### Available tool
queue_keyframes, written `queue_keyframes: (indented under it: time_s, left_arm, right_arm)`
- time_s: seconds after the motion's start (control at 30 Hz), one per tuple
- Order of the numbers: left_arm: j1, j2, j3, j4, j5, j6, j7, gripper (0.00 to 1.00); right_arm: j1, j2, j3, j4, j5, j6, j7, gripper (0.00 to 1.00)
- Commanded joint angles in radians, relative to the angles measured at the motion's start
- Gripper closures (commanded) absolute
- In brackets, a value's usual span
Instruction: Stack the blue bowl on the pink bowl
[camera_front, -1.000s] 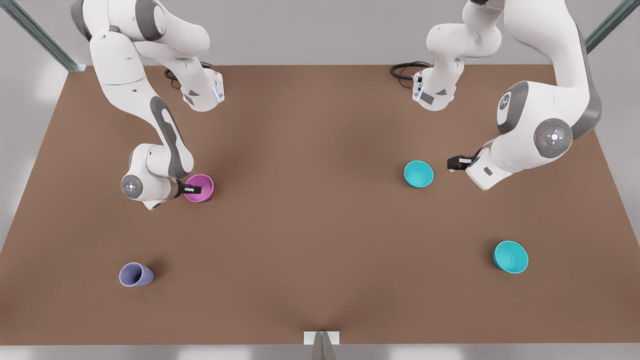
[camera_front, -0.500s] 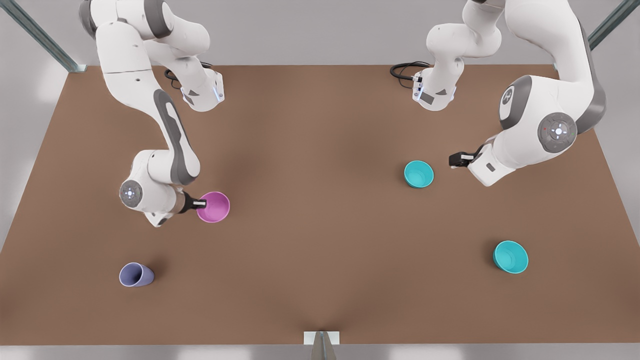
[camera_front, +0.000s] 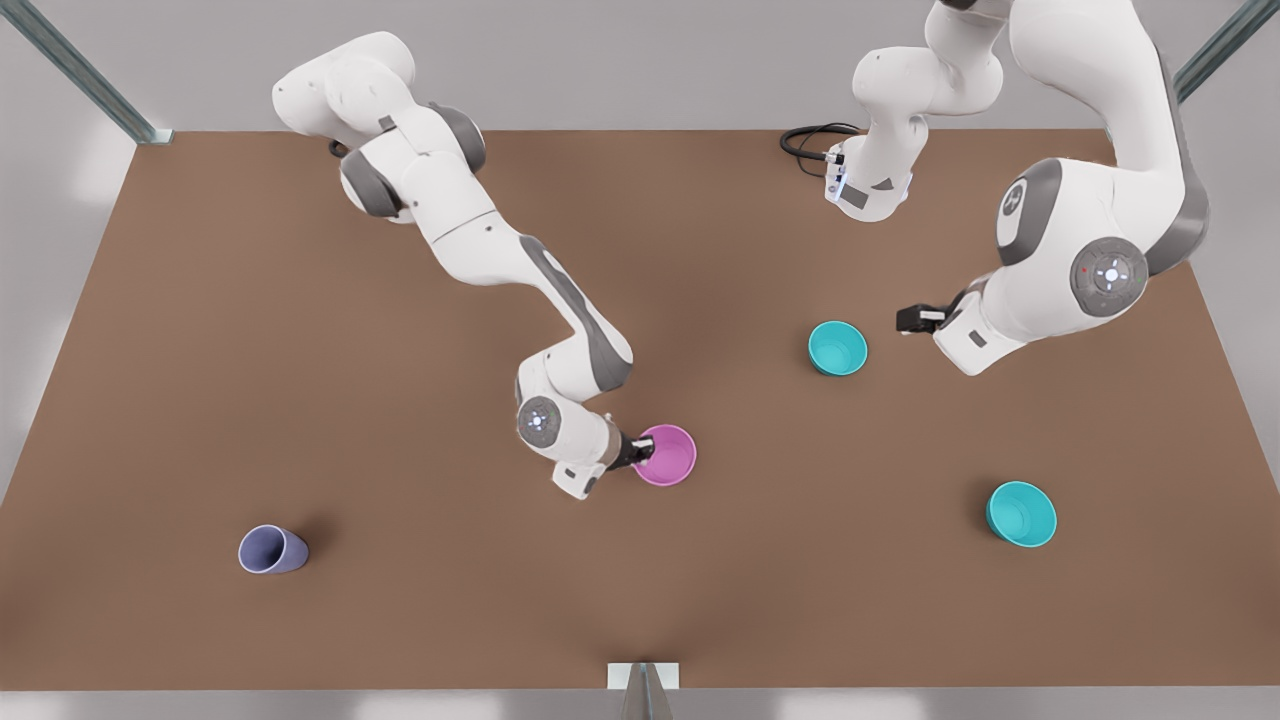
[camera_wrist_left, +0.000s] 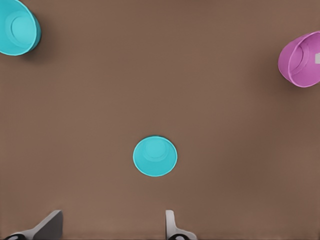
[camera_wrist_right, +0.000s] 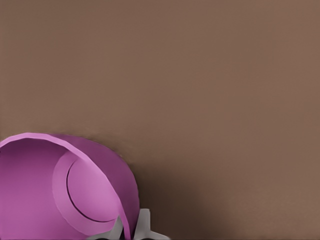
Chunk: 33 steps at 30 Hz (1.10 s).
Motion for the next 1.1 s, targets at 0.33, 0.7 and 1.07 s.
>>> queue_keyframes:
  time_s: [0.33, 0.7, 1.07]
  left_arm:
    - [0.069, 0.192, 0.018, -0.351, -0.171, 0.531, 0.198, 0.00]
    - [0.078, 0.183, 0.030, -0.591, -0.177, 0.597, 0.615, 0.00]
    - [0.040, 0.254, 0.027, -0.632, -0.255, 0.666, 0.687, 0.13]
  right_arm:
    - [0.015, -0.055, -0.007, -0.011, 0.106, 0.143, 0.166, 0.00]
    - [-0.087, -0.417, -0.719, -0.011, -0.213, -1.052, -0.364, 0.00]
    - [-0.404, -0.919, -0.140, -0.371, -0.565, -0.894, -0.146, 0.00]
